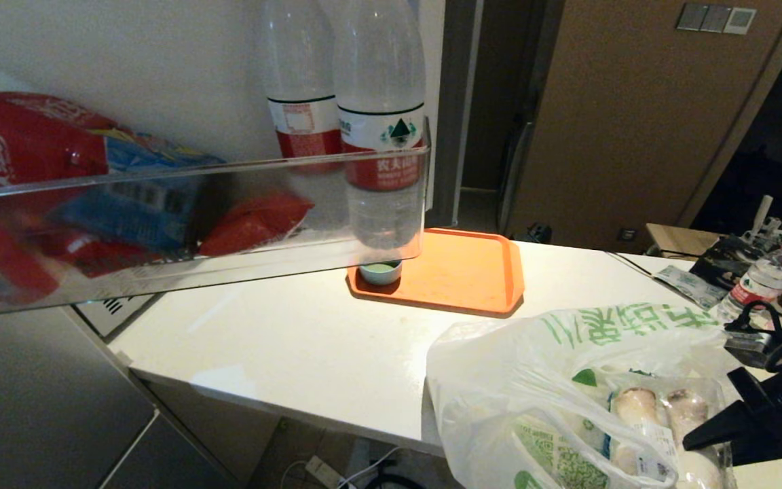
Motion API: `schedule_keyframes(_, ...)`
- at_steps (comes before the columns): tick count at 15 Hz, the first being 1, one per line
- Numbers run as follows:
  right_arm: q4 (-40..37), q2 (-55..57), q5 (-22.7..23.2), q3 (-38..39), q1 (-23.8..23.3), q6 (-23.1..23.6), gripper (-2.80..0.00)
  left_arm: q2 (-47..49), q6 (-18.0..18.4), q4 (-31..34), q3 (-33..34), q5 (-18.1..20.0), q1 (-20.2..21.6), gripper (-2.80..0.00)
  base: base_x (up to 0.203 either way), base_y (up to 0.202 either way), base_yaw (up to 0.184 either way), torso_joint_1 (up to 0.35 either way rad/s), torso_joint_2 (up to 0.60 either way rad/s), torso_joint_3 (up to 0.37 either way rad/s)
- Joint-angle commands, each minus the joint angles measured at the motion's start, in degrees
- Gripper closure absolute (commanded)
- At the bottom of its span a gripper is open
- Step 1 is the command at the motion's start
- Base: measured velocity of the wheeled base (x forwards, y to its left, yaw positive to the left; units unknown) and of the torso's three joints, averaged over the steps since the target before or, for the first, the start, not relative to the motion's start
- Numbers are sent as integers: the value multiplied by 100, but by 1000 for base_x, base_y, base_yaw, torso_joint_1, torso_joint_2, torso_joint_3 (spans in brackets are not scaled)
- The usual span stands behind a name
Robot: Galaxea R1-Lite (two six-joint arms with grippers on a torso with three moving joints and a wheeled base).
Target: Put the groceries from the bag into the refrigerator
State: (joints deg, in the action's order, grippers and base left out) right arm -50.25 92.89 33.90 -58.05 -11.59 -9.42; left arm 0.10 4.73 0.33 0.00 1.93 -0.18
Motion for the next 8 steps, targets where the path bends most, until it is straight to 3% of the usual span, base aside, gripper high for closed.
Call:
schedule_keyframes(1,-21,-400,-184,-8,-1,-2,0,-1,-16,2,0,1,1,0,0,0,0,0,0,0)
schedule_keyframes(5,75,-1008,-1056,-40,-1,-16,0,-1,-112,-7,0,-17,1,0,0,0,0,0,0,0)
schedule_keyframes(8,937,-1393,-2162,47,-1,-370,0,-1,-139,-7,0,-34,1,0,0,0,0,0,0,0)
